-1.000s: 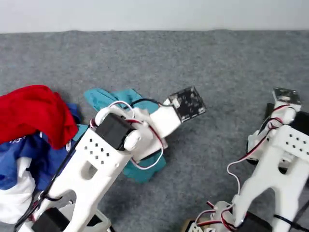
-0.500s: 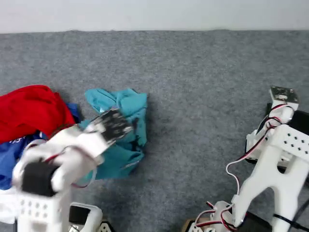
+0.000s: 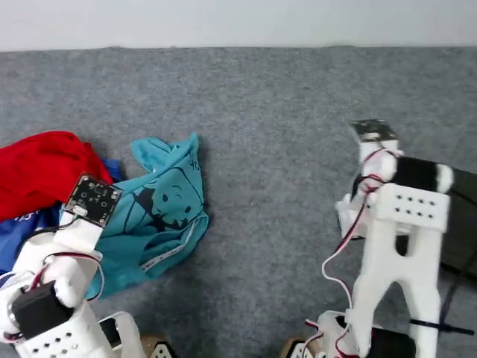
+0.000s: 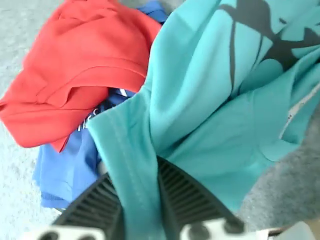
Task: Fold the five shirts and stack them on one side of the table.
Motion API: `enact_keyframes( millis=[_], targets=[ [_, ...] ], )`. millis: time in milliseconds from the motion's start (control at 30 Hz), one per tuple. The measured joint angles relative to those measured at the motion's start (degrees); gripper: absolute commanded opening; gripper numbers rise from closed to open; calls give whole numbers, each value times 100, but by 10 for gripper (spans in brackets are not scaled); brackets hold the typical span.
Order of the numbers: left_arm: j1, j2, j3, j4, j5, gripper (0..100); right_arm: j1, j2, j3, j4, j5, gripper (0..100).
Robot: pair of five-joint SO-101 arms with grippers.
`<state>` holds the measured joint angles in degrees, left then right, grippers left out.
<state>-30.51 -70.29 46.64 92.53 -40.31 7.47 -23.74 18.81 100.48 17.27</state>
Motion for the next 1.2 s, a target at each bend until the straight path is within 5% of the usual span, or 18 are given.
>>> enact_keyframes(
  millis=[200, 467, 700, 967, 1200],
  targets=[
    [158, -53, 35, -88, 273, 65, -79, 0, 0, 0, 0, 9],
    [352, 580, 26, -1125, 1530, 119, -123, 0, 0, 0, 0, 9],
    [677, 1758, -1231, -888, 1705, 181, -123, 0, 0, 0, 0, 9],
    [1934, 2567, -2980, 9, 1723, 181, -105, 0, 0, 0, 0, 9],
    [3332, 3349, -3341, 651, 1723, 182, -105, 0, 492, 0, 0, 9]
  ],
)
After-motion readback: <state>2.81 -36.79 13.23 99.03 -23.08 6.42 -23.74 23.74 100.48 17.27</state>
